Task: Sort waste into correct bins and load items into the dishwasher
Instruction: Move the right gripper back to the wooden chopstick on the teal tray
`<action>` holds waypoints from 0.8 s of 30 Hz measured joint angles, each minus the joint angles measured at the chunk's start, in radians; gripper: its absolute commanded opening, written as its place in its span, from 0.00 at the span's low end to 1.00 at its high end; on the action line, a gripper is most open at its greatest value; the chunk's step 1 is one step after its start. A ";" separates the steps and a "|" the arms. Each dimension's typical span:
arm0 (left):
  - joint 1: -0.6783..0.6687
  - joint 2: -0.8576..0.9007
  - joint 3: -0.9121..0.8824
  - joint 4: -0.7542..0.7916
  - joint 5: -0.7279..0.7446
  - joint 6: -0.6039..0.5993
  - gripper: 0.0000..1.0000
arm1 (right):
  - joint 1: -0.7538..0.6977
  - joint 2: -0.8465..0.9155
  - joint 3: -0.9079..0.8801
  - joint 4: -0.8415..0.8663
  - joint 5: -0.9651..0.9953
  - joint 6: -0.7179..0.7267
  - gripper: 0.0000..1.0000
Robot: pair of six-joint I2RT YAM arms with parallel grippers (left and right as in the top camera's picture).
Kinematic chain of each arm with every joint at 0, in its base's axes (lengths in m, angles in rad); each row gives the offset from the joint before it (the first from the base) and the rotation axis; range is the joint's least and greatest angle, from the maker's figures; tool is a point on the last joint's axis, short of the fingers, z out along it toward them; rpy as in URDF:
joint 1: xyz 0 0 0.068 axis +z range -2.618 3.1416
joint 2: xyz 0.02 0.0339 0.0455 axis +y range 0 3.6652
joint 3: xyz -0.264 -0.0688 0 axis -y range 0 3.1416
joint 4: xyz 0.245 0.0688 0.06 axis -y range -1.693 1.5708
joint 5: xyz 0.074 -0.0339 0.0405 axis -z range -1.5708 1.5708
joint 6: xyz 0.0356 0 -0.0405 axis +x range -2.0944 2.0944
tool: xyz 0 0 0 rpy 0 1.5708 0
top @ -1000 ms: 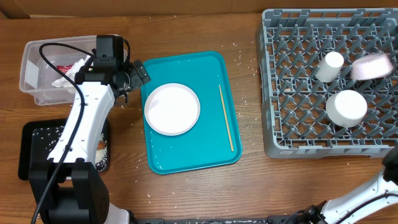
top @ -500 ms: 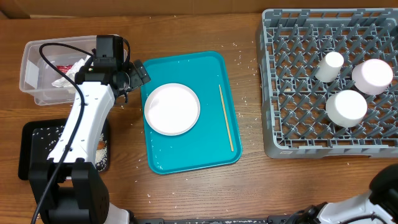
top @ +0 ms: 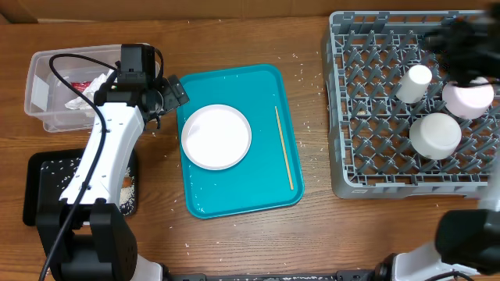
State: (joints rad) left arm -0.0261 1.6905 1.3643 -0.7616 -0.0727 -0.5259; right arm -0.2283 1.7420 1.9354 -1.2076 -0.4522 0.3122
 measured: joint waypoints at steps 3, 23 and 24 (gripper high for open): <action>0.000 0.000 0.000 0.000 0.000 0.000 1.00 | 0.217 0.002 0.000 -0.008 0.140 -0.013 1.00; 0.000 0.000 0.000 0.000 0.000 0.000 1.00 | 0.729 0.409 -0.001 -0.097 0.482 -0.027 0.55; 0.000 0.000 0.000 0.000 0.000 0.000 1.00 | 0.738 0.424 -0.001 -0.097 0.482 -0.026 0.55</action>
State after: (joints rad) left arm -0.0265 1.6905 1.3643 -0.7616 -0.0727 -0.5259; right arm 0.5098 2.1662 1.9343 -1.3041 0.0296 0.2859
